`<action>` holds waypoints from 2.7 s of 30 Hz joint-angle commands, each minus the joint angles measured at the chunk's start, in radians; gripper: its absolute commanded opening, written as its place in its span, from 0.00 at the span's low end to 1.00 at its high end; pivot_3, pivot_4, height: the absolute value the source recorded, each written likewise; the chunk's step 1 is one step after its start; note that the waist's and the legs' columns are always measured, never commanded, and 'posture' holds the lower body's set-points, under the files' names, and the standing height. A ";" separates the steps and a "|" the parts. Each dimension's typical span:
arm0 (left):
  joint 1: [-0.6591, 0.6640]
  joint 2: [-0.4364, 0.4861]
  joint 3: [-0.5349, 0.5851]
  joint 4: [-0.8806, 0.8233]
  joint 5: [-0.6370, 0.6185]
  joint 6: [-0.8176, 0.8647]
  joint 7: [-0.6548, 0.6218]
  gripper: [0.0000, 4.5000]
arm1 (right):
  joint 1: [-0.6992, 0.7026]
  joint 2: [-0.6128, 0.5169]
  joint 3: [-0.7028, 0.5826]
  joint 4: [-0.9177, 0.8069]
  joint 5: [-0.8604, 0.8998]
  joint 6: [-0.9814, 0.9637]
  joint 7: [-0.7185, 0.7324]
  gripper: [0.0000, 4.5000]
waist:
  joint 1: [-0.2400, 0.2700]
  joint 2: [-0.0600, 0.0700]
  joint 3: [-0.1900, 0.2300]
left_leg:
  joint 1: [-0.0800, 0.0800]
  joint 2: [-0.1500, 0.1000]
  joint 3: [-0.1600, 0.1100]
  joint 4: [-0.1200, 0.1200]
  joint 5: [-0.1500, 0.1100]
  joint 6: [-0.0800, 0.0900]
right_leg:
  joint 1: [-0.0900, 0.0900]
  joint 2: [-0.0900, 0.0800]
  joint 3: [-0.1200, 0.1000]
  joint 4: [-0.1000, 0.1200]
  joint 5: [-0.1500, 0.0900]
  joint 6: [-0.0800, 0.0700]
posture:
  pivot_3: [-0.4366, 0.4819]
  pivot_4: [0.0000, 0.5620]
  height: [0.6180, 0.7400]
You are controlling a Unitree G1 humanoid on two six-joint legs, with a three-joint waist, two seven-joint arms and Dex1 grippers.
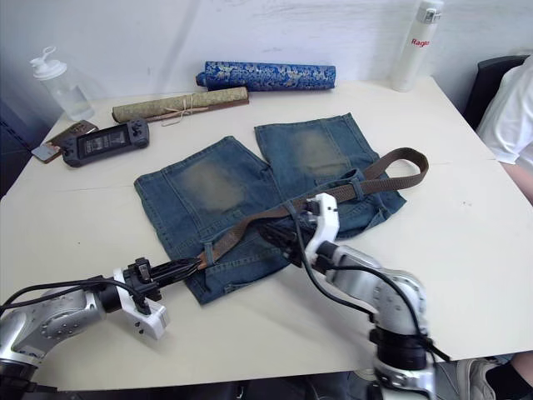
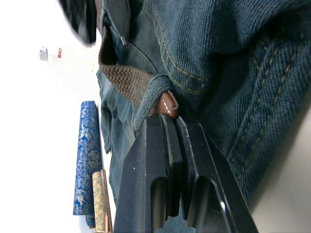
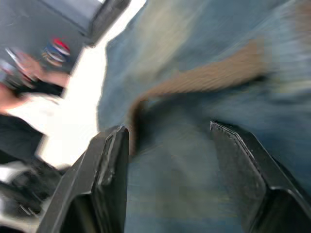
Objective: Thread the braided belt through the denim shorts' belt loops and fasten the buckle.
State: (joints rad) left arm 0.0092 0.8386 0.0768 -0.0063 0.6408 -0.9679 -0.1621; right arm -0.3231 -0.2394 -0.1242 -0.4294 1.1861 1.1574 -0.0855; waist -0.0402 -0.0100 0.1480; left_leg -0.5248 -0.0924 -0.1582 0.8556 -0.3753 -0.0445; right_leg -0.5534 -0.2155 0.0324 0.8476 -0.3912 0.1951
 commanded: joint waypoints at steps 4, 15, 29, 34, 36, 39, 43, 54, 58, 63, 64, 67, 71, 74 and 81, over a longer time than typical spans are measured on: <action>0.010 0.017 -0.006 0.000 0.000 0.001 0.004 0.00 | 0.040 -0.107 0.143 -0.037 -0.217 -0.043 0.051 0.67 | 0.006 -0.001 0.000 | 0.001 0.001 0.001 0.000 0.000 0.000 | 0.001 -0.001 0.000 0.000 0.000 0.000 | 0.48 0.27 0.16; 0.185 0.225 0.055 0.129 -0.351 -0.097 -0.084 0.00 | 0.042 -0.113 0.232 0.037 -0.431 -0.084 0.074 0.67 | 0.019 -0.014 -0.009 | 0.005 0.000 0.000 0.000 0.000 0.000 | 0.005 -0.001 -0.001 0.000 0.000 0.000 | 0.48 0.27 0.16; 0.271 0.541 0.152 0.924 0.103 -0.339 0.293 0.00 | 0.013 -0.103 0.233 0.065 -0.501 -0.071 0.142 0.67 | 0.030 -0.023 -0.014 | 0.006 0.000 -0.001 -0.001 -0.002 0.001 | 0.006 -0.001 -0.002 0.004 -0.003 0.000 | 0.48 0.27 0.16; 0.200 0.611 0.018 0.999 0.293 -0.248 0.561 0.00 | 0.005 -0.093 0.231 0.068 -0.510 -0.066 0.149 0.67 | 0.036 -0.023 -0.014 | 0.014 0.000 -0.001 -0.004 -0.002 0.002 | 0.011 0.000 -0.001 0.005 -0.005 0.001 | 0.48 0.27 0.16; 0.150 0.624 -0.059 1.018 0.360 -0.213 0.665 0.00 | 0.003 -0.089 0.228 0.068 -0.513 -0.063 0.153 0.67 | 0.037 -0.023 -0.014 | 0.017 0.000 -0.002 -0.005 -0.002 0.002 | 0.014 0.002 -0.002 0.005 -0.005 0.002 | 0.48 0.27 0.16; 0.073 0.631 -0.148 1.031 0.406 -0.205 0.786 0.08 | 0.002 -0.083 0.221 0.068 -0.521 -0.058 0.155 0.68 | 0.038 -0.023 -0.014 | 0.018 0.000 -0.003 -0.005 -0.002 0.002 | 0.015 0.002 -0.002 0.005 -0.005 0.002 | 0.48 0.27 0.16; -0.011 0.628 -0.223 1.054 0.394 -0.252 0.831 0.42 | -0.001 -0.075 0.210 0.067 -0.523 -0.049 0.156 0.69 | 0.039 -0.023 -0.014 | 0.018 0.000 -0.003 -0.005 -0.002 0.002 | 0.015 0.002 -0.002 0.006 -0.005 0.002 | 0.48 0.27 0.16; -0.198 0.615 -0.338 0.990 -0.086 -0.526 0.371 0.81 | -0.014 -0.072 0.199 0.080 -0.543 -0.028 0.182 0.69 | 0.041 -0.023 -0.013 | 0.014 0.001 -0.006 -0.002 -0.004 -0.001 | 0.014 0.001 -0.005 0.007 -0.006 0.001 | 0.48 0.27 0.16; 0.025 0.792 -0.543 0.540 -0.745 -0.331 0.085 0.81 | -0.023 -0.066 0.193 0.085 -0.543 -0.019 0.191 0.69 | 0.034 -0.025 -0.012 | 0.013 0.001 -0.006 -0.001 -0.005 -0.003 | 0.012 0.000 -0.004 0.007 -0.007 0.000 | 0.48 0.27 0.16; 0.190 0.982 -0.549 0.064 -1.267 -0.065 -0.135 0.81 | -0.036 -0.053 0.155 0.060 -0.507 0.006 0.204 0.69 | 0.038 -0.026 -0.013 | 0.009 0.002 -0.010 0.002 -0.006 -0.005 | 0.009 -0.001 -0.002 0.007 -0.007 0.000 | 0.48 0.27 0.16; 0.194 0.987 -0.528 -0.010 -1.339 -0.016 -0.146 0.81 | -0.040 -0.050 0.139 0.046 -0.489 0.017 0.209 0.69 | 0.038 -0.026 -0.012 | 0.008 0.002 -0.009 0.002 -0.006 -0.005 | 0.009 -0.001 -0.002 0.008 -0.007 0.000 | 0.48 0.27 0.16; 0.191 0.952 -0.455 -0.176 -1.456 0.133 -0.152 0.81 | -0.056 -0.047 0.066 -0.009 -0.409 0.062 0.231 0.69 | 0.036 -0.025 -0.008 | 0.007 0.001 -0.007 0.002 -0.006 -0.005 | 0.009 -0.001 -0.002 0.006 -0.007 0.000 | 0.48 0.27 0.16; 0.189 0.826 -0.363 -0.334 -1.459 0.341 -0.157 0.81 | -0.097 -0.065 -0.083 -0.057 -0.241 0.134 0.265 0.69 | 0.033 -0.013 0.002 | 0.000 0.000 -0.004 0.002 -0.006 -0.005 | 0.003 0.000 -0.002 0.004 -0.006 0.001 | 0.48 0.27 0.16; 0.150 0.690 -0.339 -0.430 -1.451 0.528 -0.162 0.81 | -0.145 -0.167 -0.198 -0.068 -0.088 0.155 0.349 0.69 | 0.027 -0.006 0.013 | -0.003 0.001 -0.002 0.002 -0.006 -0.005 | 0.001 0.000 -0.001 0.002 -0.005 0.002 | 0.48 0.27 0.16; 0.033 0.411 -0.329 -0.493 -1.299 0.820 -0.206 0.81 | -0.042 -0.619 -0.072 -0.053 -0.398 -0.192 0.738 0.69 | 0.036 -0.006 0.015 | -0.003 0.000 0.000 -0.002 -0.007 -0.003 | 0.004 -0.001 -0.003 -0.010 -0.004 0.005 | 0.48 0.27 0.16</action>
State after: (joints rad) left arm 0.0706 1.2776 -0.2805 -0.4638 -0.6962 -0.2024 -0.3544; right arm -0.3829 -0.8015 -0.2580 -0.4715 0.9162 1.1076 0.5574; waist -0.0039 -0.0155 0.1626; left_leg -0.5272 -0.0922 -0.1571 0.8541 -0.3824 -0.0471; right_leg -0.5485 -0.2165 0.0288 0.8364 -0.3945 0.2011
